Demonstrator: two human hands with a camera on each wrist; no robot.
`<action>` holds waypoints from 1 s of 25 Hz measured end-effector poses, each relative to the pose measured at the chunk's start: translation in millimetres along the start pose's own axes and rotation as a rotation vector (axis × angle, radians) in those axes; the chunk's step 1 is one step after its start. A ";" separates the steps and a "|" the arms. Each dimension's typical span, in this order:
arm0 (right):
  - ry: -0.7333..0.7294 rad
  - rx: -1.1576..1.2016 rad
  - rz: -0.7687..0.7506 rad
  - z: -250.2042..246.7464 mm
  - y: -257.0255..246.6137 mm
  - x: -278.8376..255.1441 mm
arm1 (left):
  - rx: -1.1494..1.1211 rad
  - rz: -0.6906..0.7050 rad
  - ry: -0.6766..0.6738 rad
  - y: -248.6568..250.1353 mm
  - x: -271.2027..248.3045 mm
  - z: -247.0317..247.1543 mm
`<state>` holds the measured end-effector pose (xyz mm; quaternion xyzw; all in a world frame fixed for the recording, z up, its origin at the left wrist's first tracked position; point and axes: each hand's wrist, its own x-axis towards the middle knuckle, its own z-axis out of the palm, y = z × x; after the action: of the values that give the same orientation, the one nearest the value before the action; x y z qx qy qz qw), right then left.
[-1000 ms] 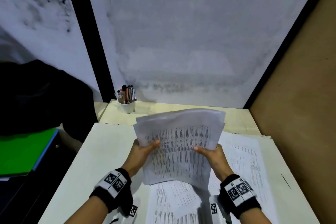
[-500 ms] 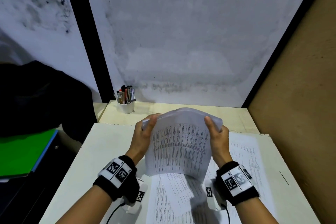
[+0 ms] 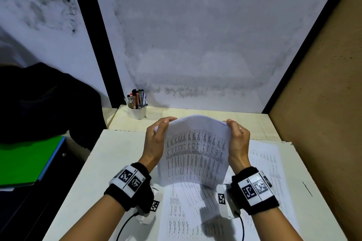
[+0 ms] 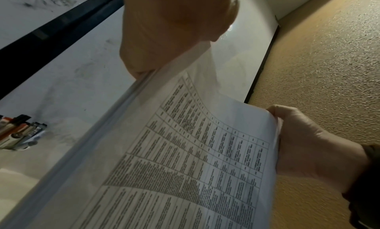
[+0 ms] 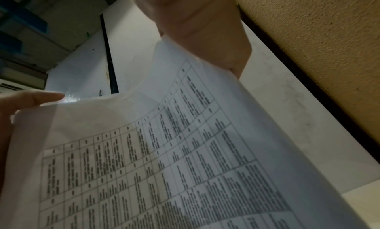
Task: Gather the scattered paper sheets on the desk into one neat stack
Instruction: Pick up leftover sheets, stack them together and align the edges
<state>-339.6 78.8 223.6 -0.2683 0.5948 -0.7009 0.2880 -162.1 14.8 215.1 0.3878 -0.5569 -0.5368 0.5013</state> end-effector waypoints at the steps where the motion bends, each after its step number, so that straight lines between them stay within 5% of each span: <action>1: -0.004 -0.002 -0.004 0.0 0.1 -0.3 | 0.000 -0.006 -0.003 0.4 -0.1 0.3; 11: -0.283 -0.119 0.021 -20.3 25.1 -4.6 | 0.012 -0.123 -0.072 -21.3 1.8 -8.7; 15: -0.224 -0.184 0.057 -32.5 37.0 -11.5 | 0.007 -0.151 -0.084 -34.0 -8.5 -18.7; 20: -0.368 -0.236 0.183 -41.7 49.4 -24.3 | 0.022 -0.223 -0.198 -53.8 -23.7 -31.6; 25: -0.239 -0.226 0.139 -35.3 30.2 -8.6 | 0.137 -0.283 -0.310 -67.0 -39.1 -33.7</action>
<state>-356.5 105.2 188.2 -0.3383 0.6484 -0.5713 0.3725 -128.6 37.4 140.8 0.4080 -0.6024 -0.6161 0.3016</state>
